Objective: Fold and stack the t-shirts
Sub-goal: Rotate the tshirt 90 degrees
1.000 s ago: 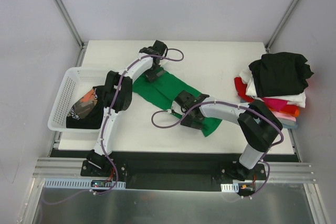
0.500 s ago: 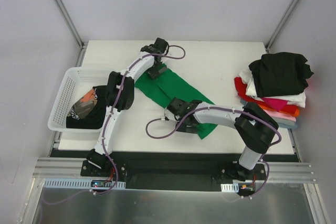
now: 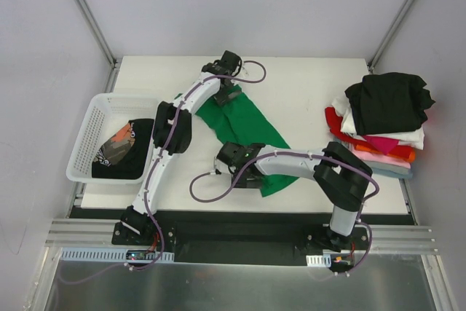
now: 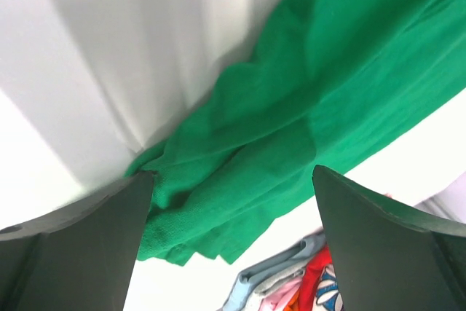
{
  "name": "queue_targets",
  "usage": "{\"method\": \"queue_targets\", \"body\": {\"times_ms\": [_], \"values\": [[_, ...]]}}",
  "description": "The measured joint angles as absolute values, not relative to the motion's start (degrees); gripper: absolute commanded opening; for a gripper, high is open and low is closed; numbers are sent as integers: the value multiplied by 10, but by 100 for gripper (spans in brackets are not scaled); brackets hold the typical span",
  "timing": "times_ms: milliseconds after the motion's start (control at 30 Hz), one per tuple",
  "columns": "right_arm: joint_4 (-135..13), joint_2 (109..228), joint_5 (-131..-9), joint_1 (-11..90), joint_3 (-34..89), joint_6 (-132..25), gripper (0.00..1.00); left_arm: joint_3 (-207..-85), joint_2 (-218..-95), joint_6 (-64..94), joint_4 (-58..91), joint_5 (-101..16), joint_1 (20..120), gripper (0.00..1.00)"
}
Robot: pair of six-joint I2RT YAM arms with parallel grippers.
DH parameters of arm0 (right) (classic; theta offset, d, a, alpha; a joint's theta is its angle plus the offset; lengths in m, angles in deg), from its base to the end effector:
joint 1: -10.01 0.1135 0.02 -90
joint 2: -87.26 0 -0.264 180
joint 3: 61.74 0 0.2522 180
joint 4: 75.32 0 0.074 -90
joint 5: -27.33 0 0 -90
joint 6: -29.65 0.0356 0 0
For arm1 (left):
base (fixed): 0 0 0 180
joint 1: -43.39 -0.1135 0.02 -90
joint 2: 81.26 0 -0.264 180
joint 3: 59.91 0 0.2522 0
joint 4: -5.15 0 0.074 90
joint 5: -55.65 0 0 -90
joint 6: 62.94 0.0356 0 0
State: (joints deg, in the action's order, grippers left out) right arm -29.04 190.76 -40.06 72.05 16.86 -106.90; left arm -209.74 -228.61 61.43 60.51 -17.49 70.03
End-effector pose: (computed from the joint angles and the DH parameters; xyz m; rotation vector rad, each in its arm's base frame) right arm 0.1738 0.2982 0.1629 -2.1612 1.6645 -0.4792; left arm 0.5047 -0.2416 0.1807 1.1541 2.2023 0.4234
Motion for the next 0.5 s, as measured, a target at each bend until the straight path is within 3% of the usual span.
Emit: {"method": "queue_targets", "body": {"times_ms": [500], "values": [[-276, 1978, -418, 743, 267, -1084, 97, -2140, -2322, 668, 509, -206, 710, 99]]}}
